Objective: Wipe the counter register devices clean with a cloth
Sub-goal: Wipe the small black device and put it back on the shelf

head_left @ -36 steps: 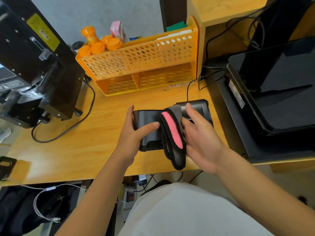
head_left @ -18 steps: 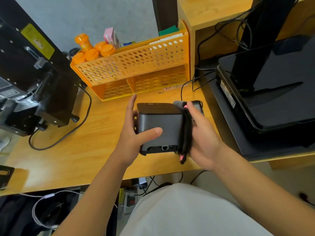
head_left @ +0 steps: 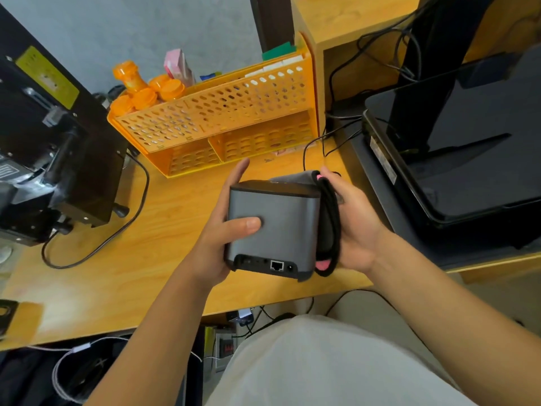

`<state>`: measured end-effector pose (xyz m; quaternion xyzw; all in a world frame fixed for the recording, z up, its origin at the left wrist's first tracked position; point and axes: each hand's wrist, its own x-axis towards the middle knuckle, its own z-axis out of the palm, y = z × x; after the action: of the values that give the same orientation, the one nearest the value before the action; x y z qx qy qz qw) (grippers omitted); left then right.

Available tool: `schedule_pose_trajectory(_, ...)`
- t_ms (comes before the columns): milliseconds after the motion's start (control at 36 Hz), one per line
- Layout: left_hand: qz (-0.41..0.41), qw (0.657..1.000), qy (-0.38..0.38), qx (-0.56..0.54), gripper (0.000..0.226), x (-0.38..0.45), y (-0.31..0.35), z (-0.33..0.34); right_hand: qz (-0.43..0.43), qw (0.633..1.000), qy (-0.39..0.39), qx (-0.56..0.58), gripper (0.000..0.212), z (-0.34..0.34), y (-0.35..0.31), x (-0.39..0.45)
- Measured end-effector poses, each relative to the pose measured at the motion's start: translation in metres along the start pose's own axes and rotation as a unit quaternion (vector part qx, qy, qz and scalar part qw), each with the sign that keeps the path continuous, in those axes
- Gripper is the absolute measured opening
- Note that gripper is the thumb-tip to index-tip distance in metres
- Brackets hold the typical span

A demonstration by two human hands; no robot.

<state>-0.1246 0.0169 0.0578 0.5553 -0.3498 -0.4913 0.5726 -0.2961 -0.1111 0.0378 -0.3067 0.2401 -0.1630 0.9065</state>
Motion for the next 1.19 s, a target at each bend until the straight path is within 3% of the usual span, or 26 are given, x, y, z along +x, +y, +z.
schedule_pose_trajectory(83,-0.042,0.999,0.003,-0.004,0.111,0.005,0.000,-0.004,0.026,0.999,0.000,0.030,0.063,-0.005,0.006,0.002)
schedule_pose_trajectory(222,-0.081,0.993,0.040,0.075,0.084,0.012,0.002,-0.012,0.068,0.996,0.034,0.057,0.068,-0.010,0.015,0.000)
schedule_pose_trajectory(389,0.000,0.978,0.139,0.156,0.054,0.011,0.004,-0.016,0.050,0.993,0.083,0.063,0.067,-0.011,0.021,0.004)
schedule_pose_trajectory(472,-0.012,0.978,0.128,0.163,0.069,0.011,0.005,-0.019,0.029,0.994,0.102,0.036,0.059,-0.006,0.020,0.007)
schedule_pose_trajectory(556,-0.054,0.969,0.097,0.219,0.115,0.011,0.005,-0.012,0.008,0.995,0.102,0.006,0.051,0.001,0.021,0.006)
schedule_pose_trajectory(639,-0.054,0.954,0.107,0.274,0.126,0.011,0.005,-0.005,0.000,0.997,0.078,-0.021,0.049,0.011,0.025,0.003)
schedule_pose_trajectory(778,-0.035,0.966,0.070,0.247,0.117,0.009,0.014,-0.002,-0.019,0.997,0.063,-0.046,0.057,0.010,0.025,0.000)
schedule_pose_trajectory(972,-0.001,0.991,-0.031,0.132,0.095,-0.002,0.023,0.001,0.030,0.998,0.054,-0.013,0.066,0.000,0.009,0.009)
schedule_pose_trajectory(1056,0.004,0.995,-0.022,0.094,0.085,-0.003,0.023,-0.006,0.018,0.999,0.037,-0.019,0.065,0.004,0.010,0.011)
schedule_pose_trajectory(1194,0.009,0.996,0.059,0.070,0.072,-0.004,0.012,-0.009,-0.029,0.999,0.031,-0.020,0.064,0.012,0.012,0.011)
